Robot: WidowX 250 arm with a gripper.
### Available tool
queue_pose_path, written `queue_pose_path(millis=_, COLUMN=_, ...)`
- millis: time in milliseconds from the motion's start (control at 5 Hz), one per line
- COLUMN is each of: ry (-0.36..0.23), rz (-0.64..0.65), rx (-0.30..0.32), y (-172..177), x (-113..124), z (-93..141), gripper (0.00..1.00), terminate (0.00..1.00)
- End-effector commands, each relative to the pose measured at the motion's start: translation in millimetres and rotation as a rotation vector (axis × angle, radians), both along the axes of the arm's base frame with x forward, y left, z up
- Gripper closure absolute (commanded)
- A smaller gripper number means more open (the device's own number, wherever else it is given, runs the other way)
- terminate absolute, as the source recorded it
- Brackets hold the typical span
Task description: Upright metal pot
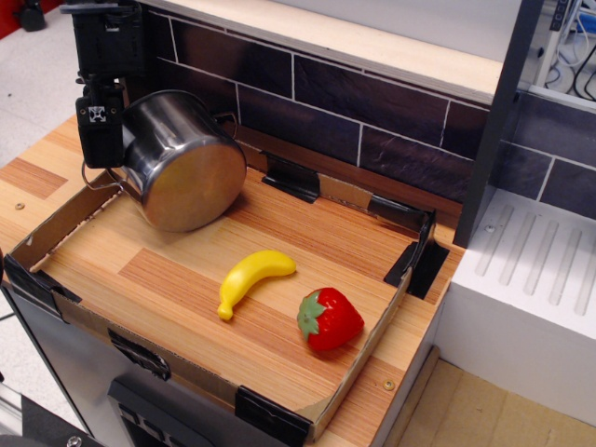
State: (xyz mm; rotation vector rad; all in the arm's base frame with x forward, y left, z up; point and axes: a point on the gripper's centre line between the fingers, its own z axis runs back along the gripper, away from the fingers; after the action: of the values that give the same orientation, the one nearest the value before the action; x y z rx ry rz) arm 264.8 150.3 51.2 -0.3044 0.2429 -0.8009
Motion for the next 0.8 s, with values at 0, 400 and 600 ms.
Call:
queue_pose_path(millis=0, ry=-0.032, rz=-0.06, rx=0.012, y=-11.1, x=0.5, z=8.2, gripper=1.0, terminate=0.0)
queue_pose_path(millis=400, ry=-0.147, rz=-0.039, rx=0.047, y=-17.5, x=-3.1, z=16.9, gripper=1.0, terminate=0.0)
queue_pose_path(millis=600, ry=-0.228, rz=-0.027, rx=0.092, y=-21.6, x=-4.5, z=22.5, gripper=1.0, terminate=0.0)
